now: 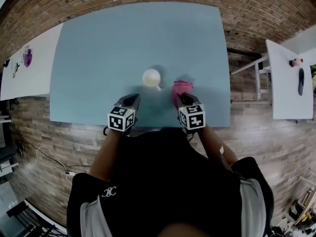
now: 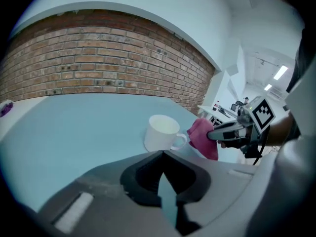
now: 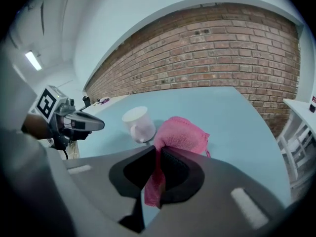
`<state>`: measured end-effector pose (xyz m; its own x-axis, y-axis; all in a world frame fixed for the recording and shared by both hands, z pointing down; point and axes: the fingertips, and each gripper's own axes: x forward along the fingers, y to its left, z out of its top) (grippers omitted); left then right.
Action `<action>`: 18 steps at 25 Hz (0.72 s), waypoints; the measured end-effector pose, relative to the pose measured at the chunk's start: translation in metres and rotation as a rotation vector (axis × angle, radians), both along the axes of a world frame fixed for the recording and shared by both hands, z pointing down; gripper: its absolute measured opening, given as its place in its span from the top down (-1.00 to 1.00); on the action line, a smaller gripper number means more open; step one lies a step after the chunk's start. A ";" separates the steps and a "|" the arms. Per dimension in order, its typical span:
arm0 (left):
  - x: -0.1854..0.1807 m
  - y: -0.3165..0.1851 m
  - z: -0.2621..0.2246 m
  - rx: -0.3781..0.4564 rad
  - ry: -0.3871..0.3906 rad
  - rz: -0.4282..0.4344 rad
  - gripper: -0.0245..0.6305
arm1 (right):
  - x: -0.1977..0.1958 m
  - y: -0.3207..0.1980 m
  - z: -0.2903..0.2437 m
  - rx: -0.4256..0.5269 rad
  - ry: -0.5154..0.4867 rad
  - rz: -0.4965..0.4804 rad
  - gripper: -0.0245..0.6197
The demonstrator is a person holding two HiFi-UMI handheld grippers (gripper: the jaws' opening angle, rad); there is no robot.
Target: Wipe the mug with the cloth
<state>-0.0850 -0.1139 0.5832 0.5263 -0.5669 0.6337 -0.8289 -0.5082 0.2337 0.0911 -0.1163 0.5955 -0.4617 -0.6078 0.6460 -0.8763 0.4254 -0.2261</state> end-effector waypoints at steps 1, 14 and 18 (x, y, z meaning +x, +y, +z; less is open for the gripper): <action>-0.006 -0.001 0.000 0.003 0.002 0.019 0.91 | -0.004 0.003 0.005 -0.014 0.008 0.022 0.80; -0.197 0.004 0.009 0.060 0.083 0.078 0.91 | -0.157 0.045 0.014 -0.051 -0.020 0.366 0.80; -0.247 0.014 -0.004 0.080 0.125 0.070 0.91 | -0.219 0.065 0.002 -0.028 -0.018 0.351 0.80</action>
<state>-0.3321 -0.0997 0.5789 0.6379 -0.5726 0.5149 -0.7581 -0.5846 0.2891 -0.1283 -0.0518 0.5977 -0.2391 -0.7138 0.6583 -0.9638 0.0919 -0.2504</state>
